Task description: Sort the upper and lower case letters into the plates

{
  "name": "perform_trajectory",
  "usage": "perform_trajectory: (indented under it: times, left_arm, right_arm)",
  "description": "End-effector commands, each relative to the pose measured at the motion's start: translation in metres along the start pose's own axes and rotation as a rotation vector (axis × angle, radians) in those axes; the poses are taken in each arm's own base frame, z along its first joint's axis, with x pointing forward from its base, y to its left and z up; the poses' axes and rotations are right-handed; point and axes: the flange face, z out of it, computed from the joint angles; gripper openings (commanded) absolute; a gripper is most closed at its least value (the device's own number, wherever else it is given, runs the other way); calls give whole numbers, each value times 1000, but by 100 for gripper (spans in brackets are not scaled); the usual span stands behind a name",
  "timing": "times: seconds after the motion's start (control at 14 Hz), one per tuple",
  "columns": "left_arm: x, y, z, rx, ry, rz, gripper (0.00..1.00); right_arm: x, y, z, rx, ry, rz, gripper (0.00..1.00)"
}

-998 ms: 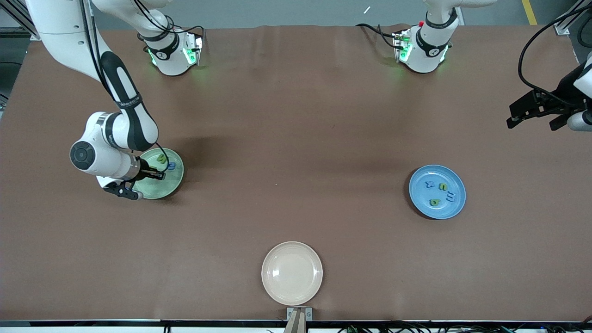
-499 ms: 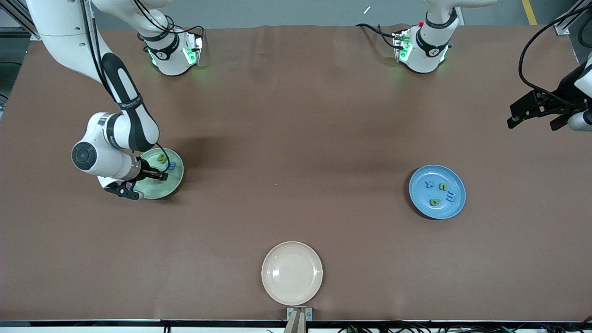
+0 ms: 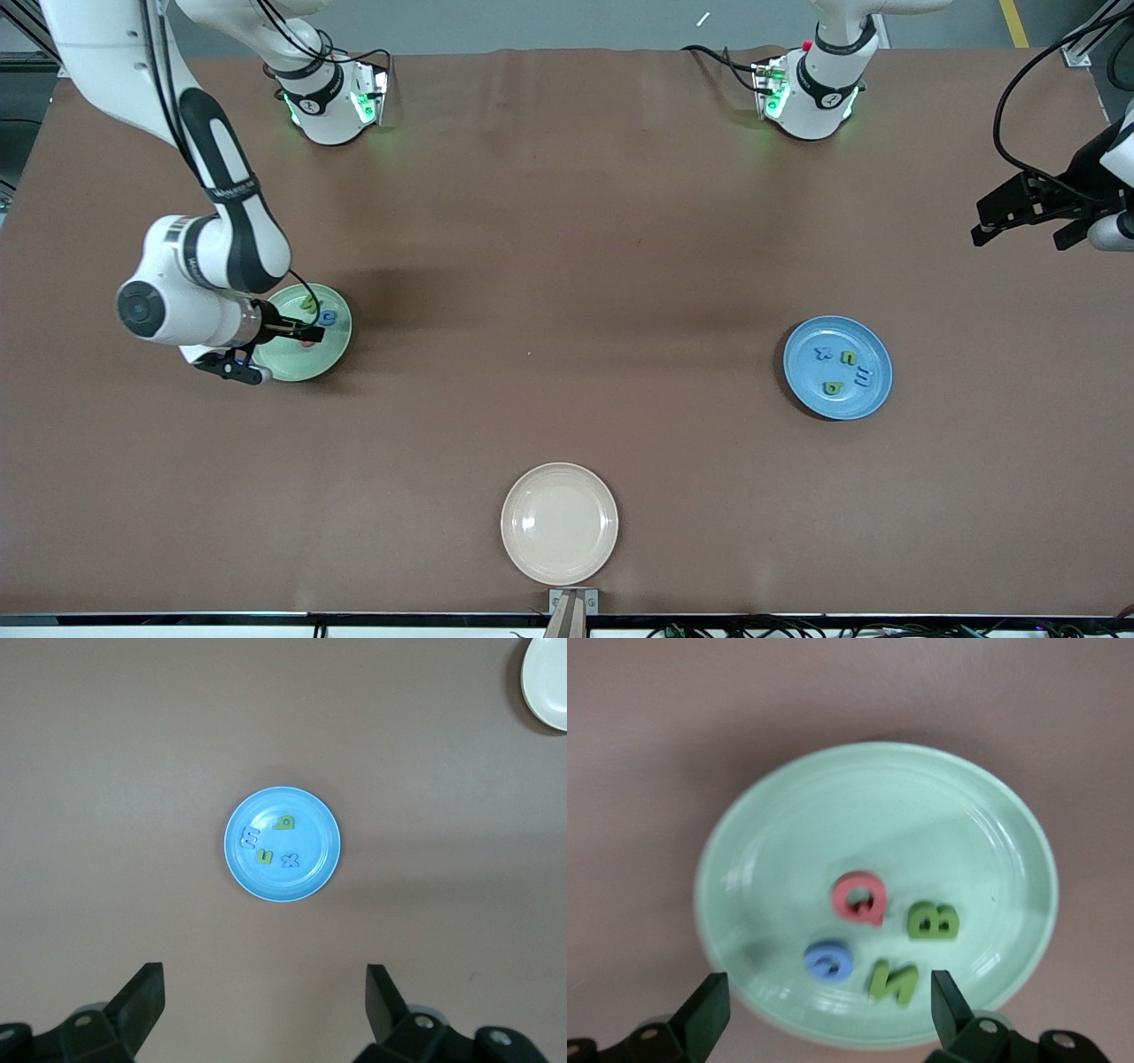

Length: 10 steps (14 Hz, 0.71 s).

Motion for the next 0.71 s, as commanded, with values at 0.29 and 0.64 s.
perform_trajectory:
  times: [0.29, 0.64]
  left_arm:
    - [-5, 0, -7, 14, -1, -6, 100]
    - [-5, 0, -8, 14, 1, -4, 100]
  right_arm:
    - [0, 44, -160, -64, -30, -185, 100]
    - [-27, 90, -246, -62, 35, -145, 100]
